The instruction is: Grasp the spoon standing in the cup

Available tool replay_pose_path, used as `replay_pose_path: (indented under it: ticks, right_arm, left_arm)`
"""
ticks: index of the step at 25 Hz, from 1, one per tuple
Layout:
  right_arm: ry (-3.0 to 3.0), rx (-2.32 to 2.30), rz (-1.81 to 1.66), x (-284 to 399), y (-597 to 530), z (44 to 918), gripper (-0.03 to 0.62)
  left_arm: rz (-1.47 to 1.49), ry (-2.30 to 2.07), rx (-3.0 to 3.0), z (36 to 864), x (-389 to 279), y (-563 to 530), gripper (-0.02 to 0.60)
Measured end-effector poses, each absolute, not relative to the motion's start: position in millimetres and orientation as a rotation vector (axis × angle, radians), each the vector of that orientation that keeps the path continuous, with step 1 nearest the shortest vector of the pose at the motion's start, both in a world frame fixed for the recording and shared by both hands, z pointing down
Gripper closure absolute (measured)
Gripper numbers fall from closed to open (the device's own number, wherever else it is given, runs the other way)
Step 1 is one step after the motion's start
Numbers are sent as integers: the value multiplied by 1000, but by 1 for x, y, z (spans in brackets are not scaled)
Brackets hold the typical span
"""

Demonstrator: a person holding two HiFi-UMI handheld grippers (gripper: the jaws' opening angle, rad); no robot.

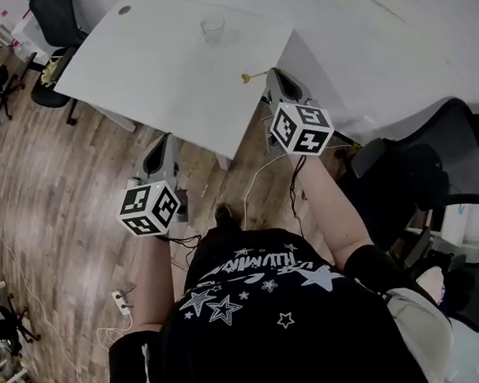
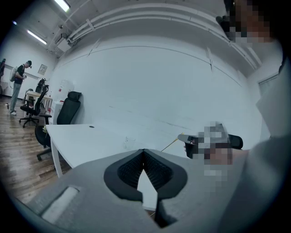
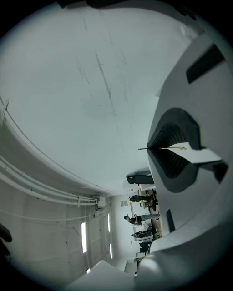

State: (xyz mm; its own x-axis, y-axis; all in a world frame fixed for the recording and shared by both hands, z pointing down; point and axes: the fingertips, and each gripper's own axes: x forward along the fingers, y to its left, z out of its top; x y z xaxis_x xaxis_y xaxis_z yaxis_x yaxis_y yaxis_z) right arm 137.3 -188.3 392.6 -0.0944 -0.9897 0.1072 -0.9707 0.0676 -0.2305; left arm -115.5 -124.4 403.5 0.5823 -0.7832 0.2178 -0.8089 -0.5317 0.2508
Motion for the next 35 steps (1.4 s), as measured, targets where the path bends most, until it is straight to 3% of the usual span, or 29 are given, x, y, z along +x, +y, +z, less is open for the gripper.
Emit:
replay_pose_path:
  ticks: [35]
  right_arm:
    - [2419,-1887,-372,143,-30,399,579]
  left_arm:
    - [32,-1465,2414,401,-103,41,574]
